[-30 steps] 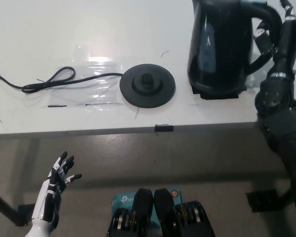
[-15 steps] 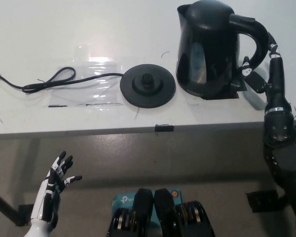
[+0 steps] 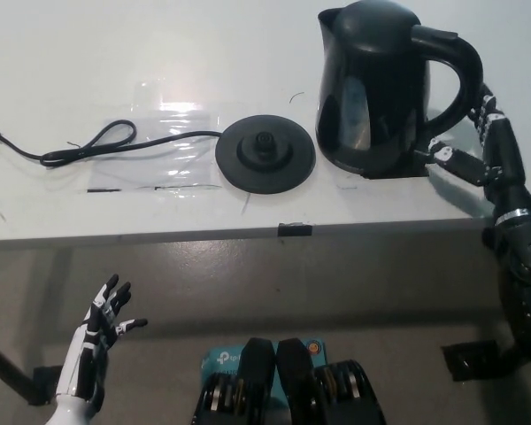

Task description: Use the right hand to grab the handle of the kettle from the base and place it on the right side

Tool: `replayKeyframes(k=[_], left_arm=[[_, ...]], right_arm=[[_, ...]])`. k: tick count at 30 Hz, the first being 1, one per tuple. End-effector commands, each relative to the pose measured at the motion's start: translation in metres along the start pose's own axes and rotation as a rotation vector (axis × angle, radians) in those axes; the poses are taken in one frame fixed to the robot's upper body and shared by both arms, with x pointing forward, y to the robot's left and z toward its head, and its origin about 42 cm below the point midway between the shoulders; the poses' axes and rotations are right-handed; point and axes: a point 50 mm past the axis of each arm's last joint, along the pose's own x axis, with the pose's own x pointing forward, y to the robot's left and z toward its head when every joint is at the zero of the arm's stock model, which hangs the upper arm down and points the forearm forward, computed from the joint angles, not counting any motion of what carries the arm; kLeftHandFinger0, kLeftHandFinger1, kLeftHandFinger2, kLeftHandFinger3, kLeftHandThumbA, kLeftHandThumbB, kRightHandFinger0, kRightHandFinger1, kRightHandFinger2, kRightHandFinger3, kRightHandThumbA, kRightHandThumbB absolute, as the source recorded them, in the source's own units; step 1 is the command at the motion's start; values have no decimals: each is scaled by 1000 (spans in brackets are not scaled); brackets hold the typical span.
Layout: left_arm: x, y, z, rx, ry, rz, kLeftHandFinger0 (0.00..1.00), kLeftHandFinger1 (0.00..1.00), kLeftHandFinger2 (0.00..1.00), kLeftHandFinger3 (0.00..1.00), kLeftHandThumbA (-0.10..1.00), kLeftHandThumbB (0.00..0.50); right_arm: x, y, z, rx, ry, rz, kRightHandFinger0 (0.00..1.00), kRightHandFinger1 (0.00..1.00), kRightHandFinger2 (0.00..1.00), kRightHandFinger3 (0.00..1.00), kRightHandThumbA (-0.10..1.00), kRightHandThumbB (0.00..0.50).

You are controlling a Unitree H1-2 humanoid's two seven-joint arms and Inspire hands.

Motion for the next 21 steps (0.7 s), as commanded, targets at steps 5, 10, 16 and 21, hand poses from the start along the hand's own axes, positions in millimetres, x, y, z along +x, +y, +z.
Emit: replayKeyframes(k=[5, 10, 16, 21], left_arm=[[11, 11, 15, 13, -93, -3, 760, 1000, 1000, 1000, 1000, 500], [29, 10, 26, 29, -125, -20, 761, 1000, 1000, 1000, 1000, 500], [44, 15, 37, 39, -150, -18, 815, 1000, 1000, 1000, 1000, 500], [61, 18, 48, 26, -171, -18, 864, 1000, 1000, 1000, 1000, 500]], right_arm=[[-15, -41, 115, 288, -421, -61, 1000, 1000, 1000, 1000, 1000, 390], [-74, -16, 98, 247, -504, -255, 1000, 1000, 1000, 1000, 1000, 227], [-141, 22, 71, 113, -482, -223, 1000, 1000, 1000, 1000, 1000, 248], [-162, 33, 49, 32, -401, -159, 1000, 1000, 1000, 1000, 1000, 198]])
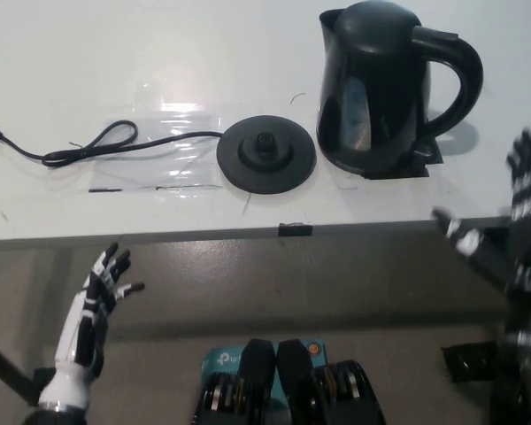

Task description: Use the right hand to grab the handle of the kettle from the base and place it on the right side

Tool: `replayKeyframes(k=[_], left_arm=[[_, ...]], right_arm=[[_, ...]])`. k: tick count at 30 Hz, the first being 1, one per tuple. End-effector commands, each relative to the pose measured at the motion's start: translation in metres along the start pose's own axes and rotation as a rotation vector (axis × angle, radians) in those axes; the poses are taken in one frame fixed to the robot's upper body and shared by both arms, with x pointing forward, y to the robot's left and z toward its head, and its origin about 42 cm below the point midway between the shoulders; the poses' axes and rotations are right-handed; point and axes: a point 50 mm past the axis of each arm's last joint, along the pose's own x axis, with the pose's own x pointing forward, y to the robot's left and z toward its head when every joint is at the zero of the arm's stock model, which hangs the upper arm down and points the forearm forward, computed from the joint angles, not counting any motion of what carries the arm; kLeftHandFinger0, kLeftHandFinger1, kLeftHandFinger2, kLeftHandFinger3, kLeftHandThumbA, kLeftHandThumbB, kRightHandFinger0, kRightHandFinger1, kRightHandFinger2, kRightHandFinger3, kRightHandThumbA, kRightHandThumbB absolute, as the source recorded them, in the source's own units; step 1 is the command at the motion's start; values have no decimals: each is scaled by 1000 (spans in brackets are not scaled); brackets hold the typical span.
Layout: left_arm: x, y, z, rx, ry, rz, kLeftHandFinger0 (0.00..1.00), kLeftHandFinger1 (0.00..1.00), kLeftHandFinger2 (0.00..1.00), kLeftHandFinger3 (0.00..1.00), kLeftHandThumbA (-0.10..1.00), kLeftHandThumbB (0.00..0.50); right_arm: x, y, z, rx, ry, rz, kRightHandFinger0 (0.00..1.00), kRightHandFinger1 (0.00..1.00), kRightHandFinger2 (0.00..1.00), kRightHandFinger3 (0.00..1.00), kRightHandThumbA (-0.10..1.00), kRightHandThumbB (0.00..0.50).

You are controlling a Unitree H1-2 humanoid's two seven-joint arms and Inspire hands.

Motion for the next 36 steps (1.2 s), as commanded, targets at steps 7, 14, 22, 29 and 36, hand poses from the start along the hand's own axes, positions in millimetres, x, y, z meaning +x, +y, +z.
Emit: replayKeyframes(k=[7, 14, 22, 29, 36], left_arm=[[22, 12, 19, 12, -78, -26, 1000, 1000, 1000, 1000, 1000, 500], [13, 10, 12, 13, -48, -111, 1000, 1000, 1000, 1000, 1000, 500], [-10, 6, -1, -12, -19, -172, 1000, 1000, 1000, 1000, 1000, 500], [-46, 3, -18, -38, 50, -165, 1000, 1000, 1000, 1000, 1000, 500], [-57, 6, -24, -43, 59, -151, 1000, 1000, 1000, 1000, 1000, 500]], right_arm=[[-25, -6, -20, -195, 7, 141, 1000, 1000, 1000, 1000, 1000, 242], [-36, -7, -41, -176, 101, 223, 1000, 1000, 1000, 1000, 1000, 290], [-58, -11, -46, -172, 154, 228, 1000, 1000, 1000, 1000, 1000, 304], [-90, -15, -53, -174, 227, 241, 1000, 1000, 1000, 1000, 1000, 326], [-99, -14, -57, -153, 262, 248, 1000, 1000, 1000, 1000, 1000, 353]])
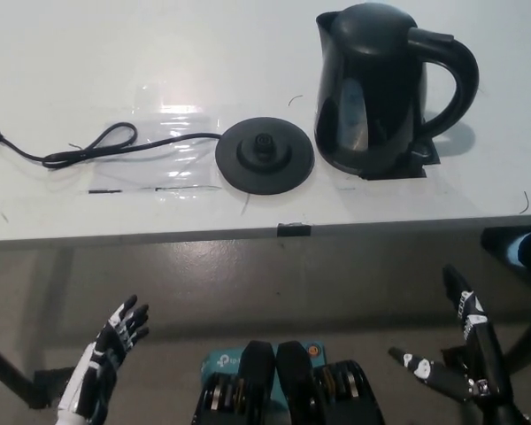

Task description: Use the right hand to grab the handle of the kettle from the base and place it on the right side

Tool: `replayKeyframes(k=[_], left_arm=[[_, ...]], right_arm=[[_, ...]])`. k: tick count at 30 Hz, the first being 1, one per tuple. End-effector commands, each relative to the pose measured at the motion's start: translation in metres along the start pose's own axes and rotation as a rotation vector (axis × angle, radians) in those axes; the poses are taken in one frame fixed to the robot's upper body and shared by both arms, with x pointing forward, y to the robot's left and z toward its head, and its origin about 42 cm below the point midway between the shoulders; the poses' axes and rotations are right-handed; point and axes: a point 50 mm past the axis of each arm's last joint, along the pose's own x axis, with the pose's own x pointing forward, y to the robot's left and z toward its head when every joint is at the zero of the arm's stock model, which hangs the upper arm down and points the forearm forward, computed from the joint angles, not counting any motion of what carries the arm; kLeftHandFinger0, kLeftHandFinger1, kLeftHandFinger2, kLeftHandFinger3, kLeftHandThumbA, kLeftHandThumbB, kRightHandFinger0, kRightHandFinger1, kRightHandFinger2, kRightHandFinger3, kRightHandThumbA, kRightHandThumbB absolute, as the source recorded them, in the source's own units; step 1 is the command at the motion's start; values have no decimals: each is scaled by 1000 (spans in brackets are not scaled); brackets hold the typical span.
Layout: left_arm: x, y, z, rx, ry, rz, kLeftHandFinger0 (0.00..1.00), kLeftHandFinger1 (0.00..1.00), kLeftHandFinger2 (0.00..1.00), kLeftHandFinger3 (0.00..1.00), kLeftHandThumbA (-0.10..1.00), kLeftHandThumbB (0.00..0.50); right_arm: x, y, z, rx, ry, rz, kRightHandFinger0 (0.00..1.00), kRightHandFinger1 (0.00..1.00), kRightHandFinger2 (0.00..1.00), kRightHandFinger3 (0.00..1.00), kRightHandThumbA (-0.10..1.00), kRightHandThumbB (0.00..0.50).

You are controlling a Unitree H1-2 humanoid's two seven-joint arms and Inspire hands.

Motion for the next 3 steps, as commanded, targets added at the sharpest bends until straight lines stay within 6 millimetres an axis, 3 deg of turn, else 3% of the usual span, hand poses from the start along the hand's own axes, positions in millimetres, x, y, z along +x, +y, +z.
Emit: replayKeyframes(k=[1, 3], left_arm=[[2, 6, 7, 3, -72, -7, 1000, 1000, 1000, 1000, 1000, 500], [2, 6, 7, 2, -72, -7, 1000, 1000, 1000, 1000, 1000, 500]], right_arm=[[5, -1, 7, 26, -66, 11, 1000, 1000, 1000, 1000, 1000, 347], [5, -1, 7, 27, -67, 10, 1000, 1000, 1000, 1000, 1000, 346]])
